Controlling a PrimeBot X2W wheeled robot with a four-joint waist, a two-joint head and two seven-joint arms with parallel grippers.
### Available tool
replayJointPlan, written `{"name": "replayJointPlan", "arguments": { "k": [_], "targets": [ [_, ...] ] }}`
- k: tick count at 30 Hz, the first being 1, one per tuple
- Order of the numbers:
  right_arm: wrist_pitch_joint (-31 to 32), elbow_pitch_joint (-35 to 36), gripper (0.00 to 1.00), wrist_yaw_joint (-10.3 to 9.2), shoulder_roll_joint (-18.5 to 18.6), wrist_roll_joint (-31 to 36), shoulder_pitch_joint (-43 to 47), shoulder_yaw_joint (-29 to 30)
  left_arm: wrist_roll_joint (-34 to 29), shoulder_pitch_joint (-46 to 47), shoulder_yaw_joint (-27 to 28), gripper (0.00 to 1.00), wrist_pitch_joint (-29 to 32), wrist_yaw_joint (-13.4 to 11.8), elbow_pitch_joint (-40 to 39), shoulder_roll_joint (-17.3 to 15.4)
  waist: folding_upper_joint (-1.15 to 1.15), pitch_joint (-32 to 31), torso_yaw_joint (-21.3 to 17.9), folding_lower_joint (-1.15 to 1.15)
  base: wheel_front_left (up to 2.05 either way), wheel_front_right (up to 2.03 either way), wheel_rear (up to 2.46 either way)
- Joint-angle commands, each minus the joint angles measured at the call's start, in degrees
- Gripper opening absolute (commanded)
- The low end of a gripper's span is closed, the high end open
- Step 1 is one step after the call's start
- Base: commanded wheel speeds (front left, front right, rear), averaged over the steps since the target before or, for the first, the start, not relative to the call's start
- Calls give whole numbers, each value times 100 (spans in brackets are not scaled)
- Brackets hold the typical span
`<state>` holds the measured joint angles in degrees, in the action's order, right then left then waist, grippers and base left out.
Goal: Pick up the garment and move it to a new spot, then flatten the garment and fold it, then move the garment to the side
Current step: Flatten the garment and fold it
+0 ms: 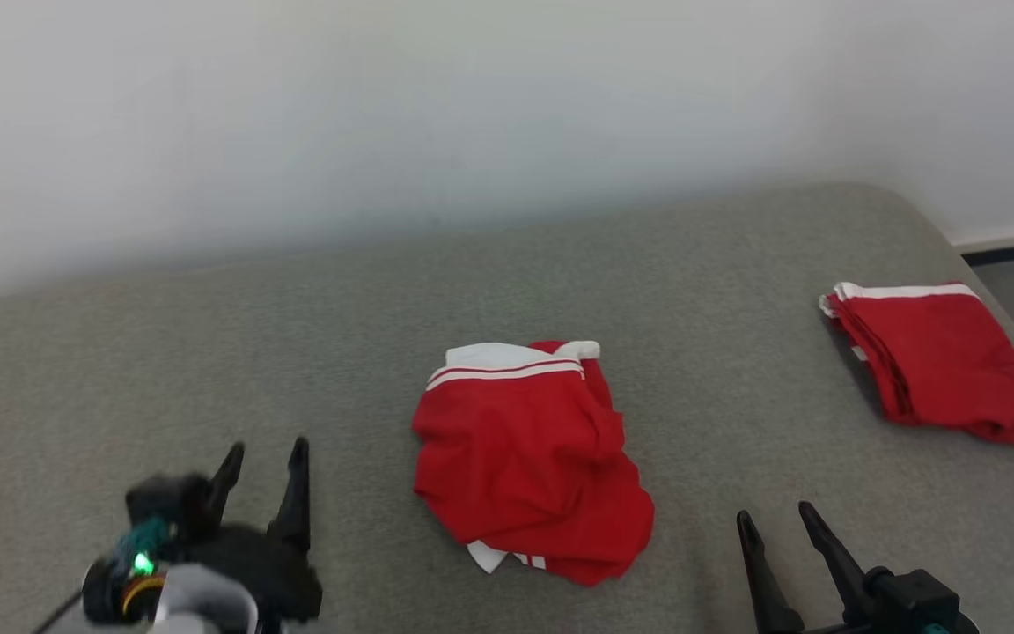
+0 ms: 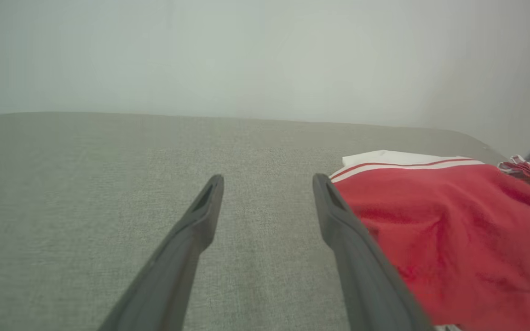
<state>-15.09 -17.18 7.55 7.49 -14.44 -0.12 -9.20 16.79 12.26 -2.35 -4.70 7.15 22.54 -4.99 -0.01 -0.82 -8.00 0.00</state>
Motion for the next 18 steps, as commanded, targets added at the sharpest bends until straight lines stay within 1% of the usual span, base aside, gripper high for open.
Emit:
{"name": "replayJointPlan", "arguments": {
  "k": [1,8,11,15,18],
  "targets": [
    [-6,4,100,-16,14,21,-58,-26,94,261,-77,100,238,42,95,-18,1,163,-296,0,0,0,0],
    [-5,30,100,-16,2,4,-230,-104,632,1328,-345,100,1471,35,460,-210,1,535,-986,0,0,0,0],
    [-6,68,100,-16,-25,20,-268,-75,839,1676,-459,100,2236,29,629,-329,1,702,-1235,0,0,0,0],
    [-5,118,100,-16,-69,43,-327,-37,981,2065,-451,100,3104,-54,772,-498,1,907,-1491,0,0,0,0],
    [-5,151,100,-16,-94,39,-359,-44,1119,2291,-406,100,3595,-106,793,-568,1,1030,-1619,0,0,0,0]
  ]
}}
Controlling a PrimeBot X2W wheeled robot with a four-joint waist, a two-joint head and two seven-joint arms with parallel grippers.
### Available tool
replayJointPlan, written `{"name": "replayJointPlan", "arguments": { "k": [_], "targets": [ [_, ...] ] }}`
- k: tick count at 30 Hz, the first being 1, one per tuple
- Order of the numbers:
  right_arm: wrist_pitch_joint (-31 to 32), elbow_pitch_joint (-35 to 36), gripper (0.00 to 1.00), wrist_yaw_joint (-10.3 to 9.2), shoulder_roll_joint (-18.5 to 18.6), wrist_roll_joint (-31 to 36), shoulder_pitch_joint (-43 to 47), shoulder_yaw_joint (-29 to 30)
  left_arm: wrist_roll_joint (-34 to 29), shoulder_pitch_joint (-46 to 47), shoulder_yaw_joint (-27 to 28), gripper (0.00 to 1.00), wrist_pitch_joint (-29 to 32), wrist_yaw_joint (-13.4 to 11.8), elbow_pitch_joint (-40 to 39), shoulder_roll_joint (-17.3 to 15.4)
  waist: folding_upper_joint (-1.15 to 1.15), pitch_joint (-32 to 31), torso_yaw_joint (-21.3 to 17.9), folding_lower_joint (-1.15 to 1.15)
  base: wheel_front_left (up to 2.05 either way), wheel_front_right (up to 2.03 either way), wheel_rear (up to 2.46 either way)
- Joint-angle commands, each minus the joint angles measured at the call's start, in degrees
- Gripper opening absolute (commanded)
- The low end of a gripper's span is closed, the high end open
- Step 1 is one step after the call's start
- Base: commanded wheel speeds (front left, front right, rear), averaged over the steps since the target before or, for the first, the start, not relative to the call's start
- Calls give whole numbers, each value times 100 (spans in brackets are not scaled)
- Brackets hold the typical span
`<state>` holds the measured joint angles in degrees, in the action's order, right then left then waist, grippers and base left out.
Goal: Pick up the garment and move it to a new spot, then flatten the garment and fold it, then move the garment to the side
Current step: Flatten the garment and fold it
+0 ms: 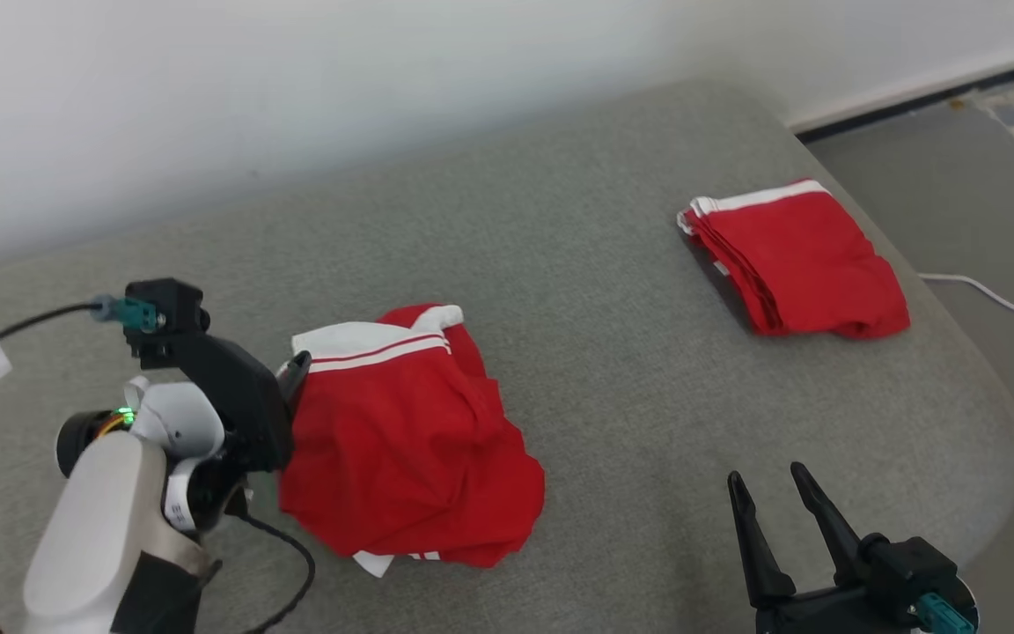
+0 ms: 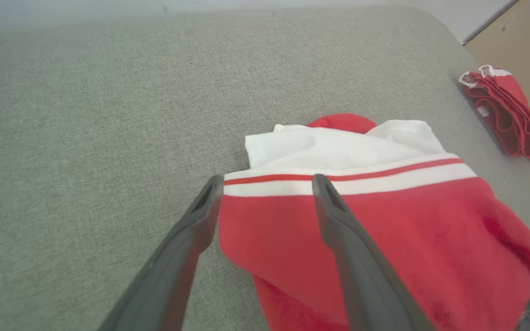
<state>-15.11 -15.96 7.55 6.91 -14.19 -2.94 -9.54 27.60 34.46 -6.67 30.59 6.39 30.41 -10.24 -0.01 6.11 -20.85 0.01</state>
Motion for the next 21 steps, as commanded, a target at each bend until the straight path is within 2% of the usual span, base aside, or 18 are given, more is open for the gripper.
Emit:
{"name": "replayJointPlan", "arguments": {
  "k": [1,8,13,14,15,16,17,21],
  "targets": [
    [-3,36,100,-16,-40,14,-84,-17,68,127,38,100,203,-39,5,-70,1,380,-372,-1,0,0,0],
    [-3,97,100,-16,-59,33,-190,-52,206,354,17,100,932,-249,80,-110,1,569,-489,-1,0,0,0],
    [-3,108,100,-16,-82,71,-235,-21,119,310,-132,100,1066,-268,66,-79,1,617,-455,-1,0,0,0],
    [-3,107,100,-16,-87,74,-248,-16,104,288,-167,97,1080,-256,57,-62,1,622,-439,-1,0,0,0],
    [-3,108,100,-16,-92,77,-256,-14,98,274,-194,49,1066,-239,46,-47,1,625,-421,-1,0,0,0],
    [-3,107,100,-16,-101,88,-261,-13,93,262,-220,32,1039,-234,40,-39,1,625,-401,-1,0,0,0],
    [-3,104,100,-16,-109,92,-264,-16,61,250,-258,0,1027,-240,33,-30,1,620,-385,-1,0,0,0],
    [-3,85,100,-16,-120,98,-270,-38,20,175,-380,0,1000,-190,47,-12,1,577,-315,-1,0,0,0]
  ]
}}
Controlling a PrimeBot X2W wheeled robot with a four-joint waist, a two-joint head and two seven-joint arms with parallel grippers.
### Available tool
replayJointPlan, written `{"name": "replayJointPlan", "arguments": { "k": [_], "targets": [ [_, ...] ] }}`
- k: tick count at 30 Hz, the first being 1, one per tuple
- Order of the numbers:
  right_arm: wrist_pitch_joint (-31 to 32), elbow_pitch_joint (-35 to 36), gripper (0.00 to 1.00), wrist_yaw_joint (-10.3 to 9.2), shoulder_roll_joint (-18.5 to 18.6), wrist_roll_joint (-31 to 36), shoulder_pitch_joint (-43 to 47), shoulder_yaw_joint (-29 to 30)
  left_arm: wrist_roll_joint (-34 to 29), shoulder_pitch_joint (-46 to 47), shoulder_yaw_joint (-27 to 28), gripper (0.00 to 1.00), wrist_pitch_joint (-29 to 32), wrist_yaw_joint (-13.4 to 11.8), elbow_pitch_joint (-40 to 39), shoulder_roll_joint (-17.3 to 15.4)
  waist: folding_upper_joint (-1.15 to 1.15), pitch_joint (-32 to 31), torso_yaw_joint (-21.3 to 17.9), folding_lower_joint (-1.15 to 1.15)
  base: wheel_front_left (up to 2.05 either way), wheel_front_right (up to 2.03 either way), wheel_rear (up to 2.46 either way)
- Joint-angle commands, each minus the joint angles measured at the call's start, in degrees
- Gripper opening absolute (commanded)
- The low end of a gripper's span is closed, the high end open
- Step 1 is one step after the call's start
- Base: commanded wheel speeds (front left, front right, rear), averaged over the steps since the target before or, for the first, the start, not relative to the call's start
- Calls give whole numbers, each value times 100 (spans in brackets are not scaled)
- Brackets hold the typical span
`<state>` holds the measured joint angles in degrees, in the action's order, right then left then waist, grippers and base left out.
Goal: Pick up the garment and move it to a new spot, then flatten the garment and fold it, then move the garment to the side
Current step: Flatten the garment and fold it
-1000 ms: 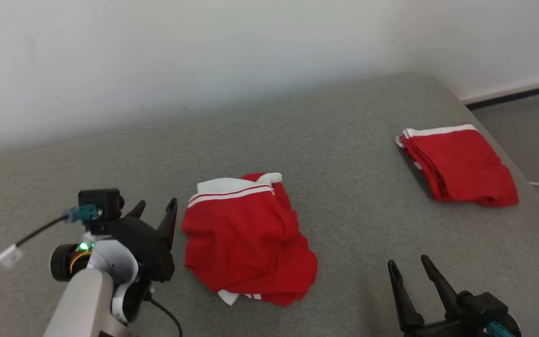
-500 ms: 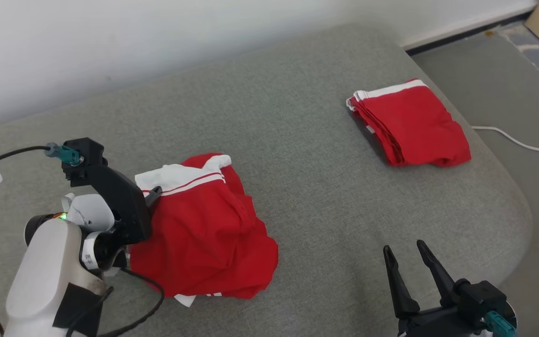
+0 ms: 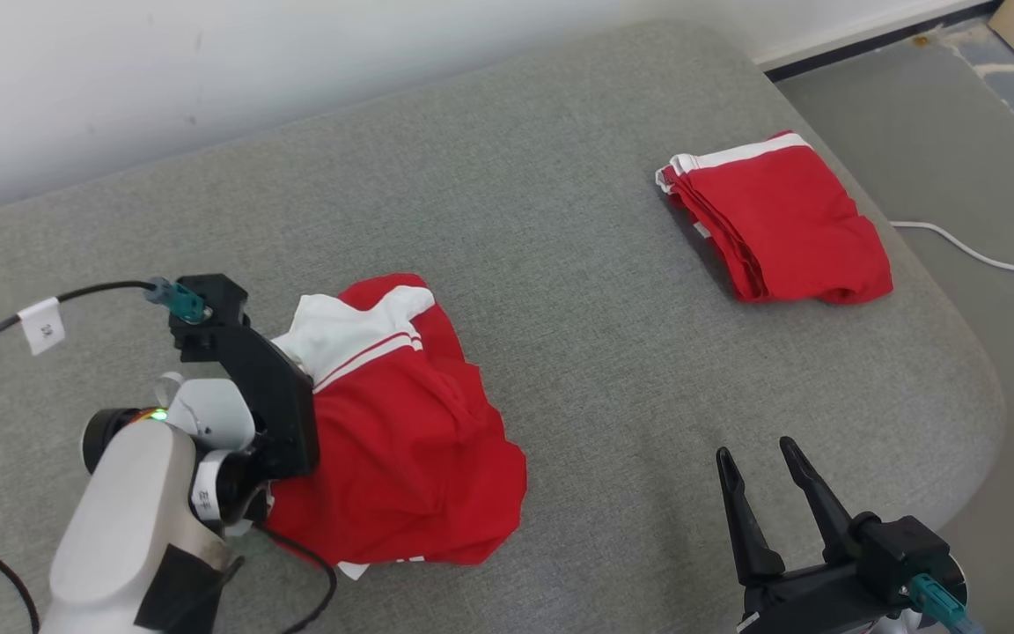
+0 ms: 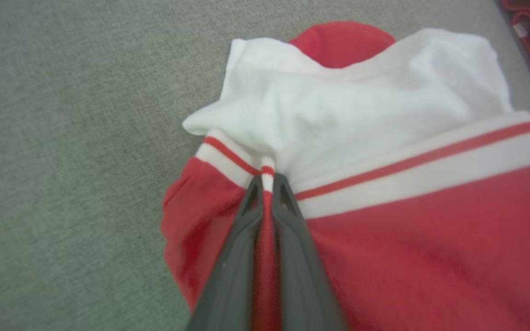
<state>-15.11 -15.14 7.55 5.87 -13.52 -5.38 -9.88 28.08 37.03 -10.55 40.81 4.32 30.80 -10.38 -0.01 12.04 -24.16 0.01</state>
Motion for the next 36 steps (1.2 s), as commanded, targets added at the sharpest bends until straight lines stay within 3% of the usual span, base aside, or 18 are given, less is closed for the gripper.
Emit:
{"name": "replayJointPlan", "arguments": {
  "k": [1,5,10,12,14,20,23,27,32,36],
  "targets": [
    [-3,0,100,-16,-15,28,-26,-5,-29,-98,-19,0,-35,11,6,23,1,-30,35,-1,0,0,0],
    [-2,-7,100,-16,-20,20,-6,-12,-141,-27,-53,0,-545,29,-162,51,1,-92,99,-1,0,0,0],
    [-3,-38,100,-16,5,10,19,-19,-396,488,-59,0,-2202,41,-620,320,1,-231,207,-1,0,0,0],
    [-3,-44,100,-16,11,8,21,-27,-434,578,-98,0,-2439,67,-699,372,1,-256,221,-1,0,0,0],
    [-3,-79,100,-16,29,0,31,-38,-480,874,-214,0,-3151,118,-966,538,1,-347,273,-1,0,0,0],
    [-3,-154,100,-16,65,-18,74,-59,-326,1304,-504,0,-4430,120,-1543,725,1,-568,364,-1,0,0,0],
    [-3,-184,100,-16,83,-40,90,-72,-121,1455,-628,0,-4943,-17,-1758,747,1,-683,411,-1,0,0,0],
    [-3,-202,100,-16,97,-59,139,-65,393,1518,-896,0,-5346,-410,-1996,748,1,-786,531,-1,0,0,0],
    [-3,-187,100,-16,80,-69,207,-1,687,1123,-1116,0,-5498,-936,-2009,749,1,-835,856,-1,0,0,0],
    [-3,-166,100,-16,72,-82,239,42,687,689,-1155,0,-5551,-1121,-2113,750,1,-853,1120,-1,0,0,0]
  ]
}}
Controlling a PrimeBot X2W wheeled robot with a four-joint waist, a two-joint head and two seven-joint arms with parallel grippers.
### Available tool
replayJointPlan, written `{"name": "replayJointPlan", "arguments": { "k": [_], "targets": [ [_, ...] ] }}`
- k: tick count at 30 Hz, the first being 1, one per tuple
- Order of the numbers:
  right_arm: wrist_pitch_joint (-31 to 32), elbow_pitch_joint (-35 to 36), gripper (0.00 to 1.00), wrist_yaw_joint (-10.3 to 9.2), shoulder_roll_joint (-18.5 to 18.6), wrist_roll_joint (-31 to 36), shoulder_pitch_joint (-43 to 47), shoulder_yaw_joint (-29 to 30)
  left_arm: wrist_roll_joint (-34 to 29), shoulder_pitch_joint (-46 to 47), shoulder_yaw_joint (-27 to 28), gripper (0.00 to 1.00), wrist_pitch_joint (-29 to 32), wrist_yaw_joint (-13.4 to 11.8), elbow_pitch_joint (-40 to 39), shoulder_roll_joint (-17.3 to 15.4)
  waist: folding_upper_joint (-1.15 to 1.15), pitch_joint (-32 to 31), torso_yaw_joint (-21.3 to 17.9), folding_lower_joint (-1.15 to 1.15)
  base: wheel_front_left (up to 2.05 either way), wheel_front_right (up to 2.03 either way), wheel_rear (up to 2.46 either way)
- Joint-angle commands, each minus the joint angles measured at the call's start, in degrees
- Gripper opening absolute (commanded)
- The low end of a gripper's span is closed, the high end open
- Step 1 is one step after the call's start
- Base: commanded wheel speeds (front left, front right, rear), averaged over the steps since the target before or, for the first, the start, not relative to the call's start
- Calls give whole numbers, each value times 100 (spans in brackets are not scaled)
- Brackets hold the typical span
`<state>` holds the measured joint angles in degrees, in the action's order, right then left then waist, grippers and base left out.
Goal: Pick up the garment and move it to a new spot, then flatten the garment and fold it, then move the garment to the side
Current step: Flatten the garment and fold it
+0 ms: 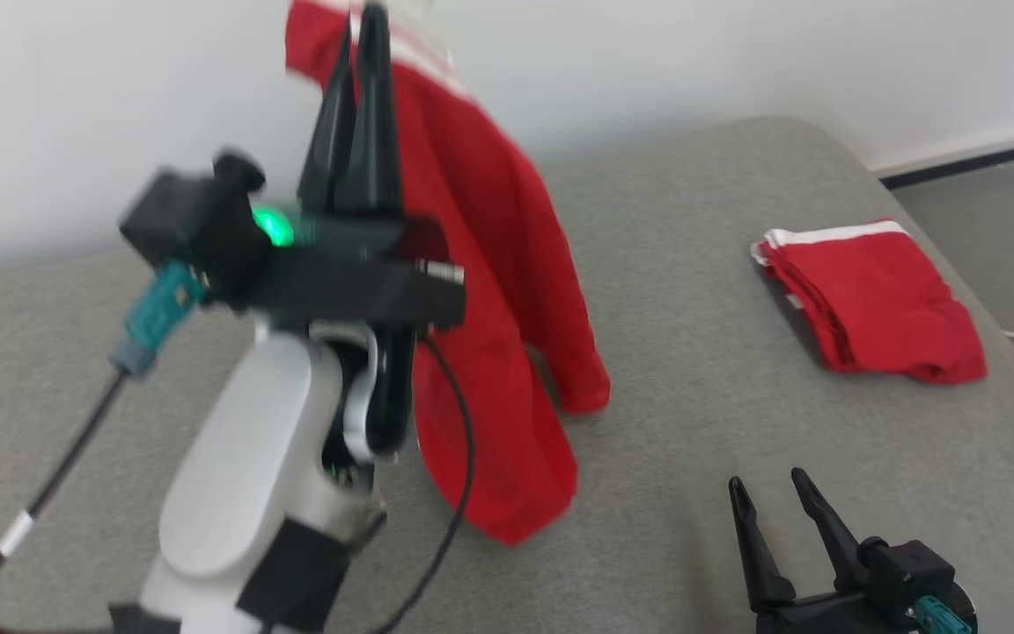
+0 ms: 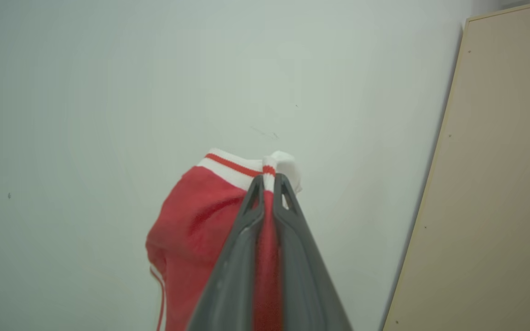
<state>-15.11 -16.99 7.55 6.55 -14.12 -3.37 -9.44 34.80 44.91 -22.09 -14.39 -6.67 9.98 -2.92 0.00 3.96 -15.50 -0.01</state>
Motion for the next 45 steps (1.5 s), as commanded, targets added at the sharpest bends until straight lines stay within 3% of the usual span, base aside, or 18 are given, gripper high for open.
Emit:
{"name": "replayJointPlan", "arguments": {
  "k": [1,7,12,22,34,35,36,37,38,39,40,45],
  "targets": [
    [-3,18,100,-16,0,-23,64,11,11,-299,-13,0,-36,-67,-57,0,0,-66,360,1,0,0,0],
    [-3,26,100,-16,-17,-13,114,-17,265,-1586,235,0,34,-467,107,-210,0,-161,863,1,0,0,0],
    [-3,15,100,-16,-16,-40,35,-107,474,-2123,560,0,89,-735,951,-403,0,-149,1046,1,0,0,0],
    [-3,-23,100,-16,34,-86,-126,-256,456,-1826,1081,0,-67,-773,2536,-618,0,65,780,1,0,0,0],
    [-3,41,100,-16,70,-6,77,37,347,-2464,1429,0,-80,-773,3303,-567,0,24,782,1,0,0,0],
    [-3,47,100,-16,68,-1,84,34,313,-2508,1446,4,-81,-757,3312,-556,0,3,814,1,0,0,0],
    [-3,51,100,-16,66,7,89,32,288,-2545,1451,25,-81,-751,3310,-530,0,-13,847,1,0,0,0],
    [-3,53,100,-16,65,11,93,26,249,-2573,1453,27,-81,-722,3292,-503,0,-32,883,1,0,0,0],
    [-3,54,100,-16,68,15,97,30,207,-2592,1434,36,-81,-661,3239,-470,0,-58,921,1,0,0,0],
    [-3,53,100,-16,70,13,97,15,141,-2621,1433,87,-81,-653,3204,-467,0,-78,949,1,0,0,0],
    [-3,46,100,-16,75,13,96,16,78,-2656,1426,100,-82,-610,3146,-469,0,-104,979,1,0,0,0],
    [-3,21,100,-16,86,7,108,1,-120,-2873,1488,100,-82,-504,2877,-433,0,-193,1053,1,0,0,0]
  ]
}}
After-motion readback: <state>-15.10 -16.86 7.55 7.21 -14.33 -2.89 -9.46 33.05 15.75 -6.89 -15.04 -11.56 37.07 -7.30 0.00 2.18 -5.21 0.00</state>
